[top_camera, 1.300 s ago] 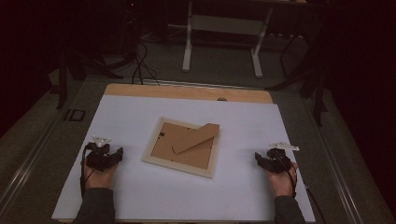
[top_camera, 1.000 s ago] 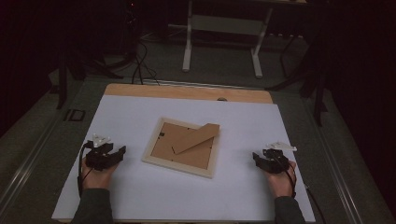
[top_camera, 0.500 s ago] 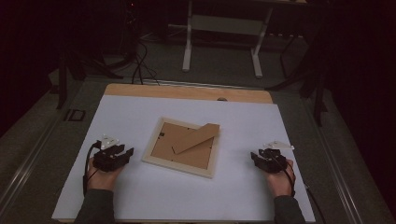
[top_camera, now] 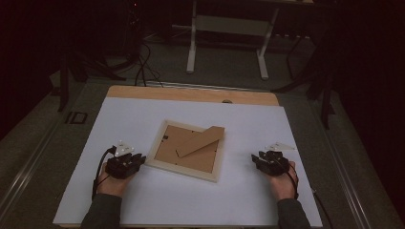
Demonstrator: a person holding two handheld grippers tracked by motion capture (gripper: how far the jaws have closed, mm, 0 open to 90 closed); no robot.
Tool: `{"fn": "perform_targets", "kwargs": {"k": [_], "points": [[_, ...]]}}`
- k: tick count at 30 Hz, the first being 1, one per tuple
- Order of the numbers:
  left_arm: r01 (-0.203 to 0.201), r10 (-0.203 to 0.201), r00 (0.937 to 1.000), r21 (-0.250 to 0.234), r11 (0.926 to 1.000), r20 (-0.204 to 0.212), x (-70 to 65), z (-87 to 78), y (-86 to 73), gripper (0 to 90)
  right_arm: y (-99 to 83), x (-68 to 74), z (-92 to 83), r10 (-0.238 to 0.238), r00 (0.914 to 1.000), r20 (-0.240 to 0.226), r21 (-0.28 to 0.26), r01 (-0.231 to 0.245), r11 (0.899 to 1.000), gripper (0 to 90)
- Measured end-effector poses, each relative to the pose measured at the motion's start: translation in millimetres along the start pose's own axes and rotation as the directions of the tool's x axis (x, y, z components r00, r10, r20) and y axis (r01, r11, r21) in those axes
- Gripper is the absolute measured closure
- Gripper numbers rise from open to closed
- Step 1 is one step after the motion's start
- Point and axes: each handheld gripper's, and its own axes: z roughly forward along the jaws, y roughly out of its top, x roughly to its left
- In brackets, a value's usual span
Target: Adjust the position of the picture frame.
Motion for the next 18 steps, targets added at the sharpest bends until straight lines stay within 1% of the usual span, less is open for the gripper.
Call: {"fn": "perform_targets", "kwargs": {"k": [1, 3, 4, 9, 11, 13, 15, 18], "points": [[-0.005, 0.004, 0.9999, 0.002, 1.0, 0.013, -0.8, -0.3, -0.3, 82.2, 2.5, 0.9, -0.8, -0.012, 0.9999, 0.001, -0.005, 0.012, 1.0, 64.1], [-0.012, 0.012, 0.9997, 0.003, 0.9999, 0.021, -1.6, -1.3, -0.4, 87.7, 4.8, 1.2, -0.9, -0.011, 0.9999, -0.01, -0.013, 0.011, 1.0, 66.8], [-0.01, 0.01, 0.9996, -0.001, 1.0, 0.025, -1.9, -2.0, -0.5, 90.0, 6.1, 1.4, -0.7, -0.007, 0.9998, -0.018, -0.016, 0.006, 1.0, 68.1], [-0.016, 0.016, 0.9987, -0.002, 0.9999, 0.048, -5.1, -5.4, -2.1, 90.0, 14.7, 4.0, 1.7, -0.024, 0.9994, -0.023, -0.025, 0.024, 0.999, 77.7], [-0.025, 0.025, 0.9985, 0.0, 0.9997, 0.048, -6.6, -6.7, -2.9, 90.0, 18.4, 5.3, 3.3, -0.025, 0.9991, -0.035, -0.037, 0.024, 0.999, 83.3], [-0.027, 0.027, 0.9985, 0.001, 0.9996, 0.048, -7.7, -7.4, -3.7, 90.0, 21.8, 6.5, 5.7, -0.031, 0.9989, -0.035, -0.042, 0.029, 0.999, 87.6], [-0.029, 0.029, 0.9982, 0.006, 0.9996, 0.053, -8.2, -7.1, -4.5, 90.0, 24.9, 8.2, 8.1, -0.033, 0.9989, -0.034, -0.047, 0.031, 0.998, 89.5], [-0.034, 0.032, 0.9978, 0.02, 0.9992, 0.057, -9.3, -4.9, -5.6, 90.0, 29.2, 9.9, 12.1, -0.036, 0.9987, -0.036, -0.05, 0.034, 0.998, 89.7]]}}
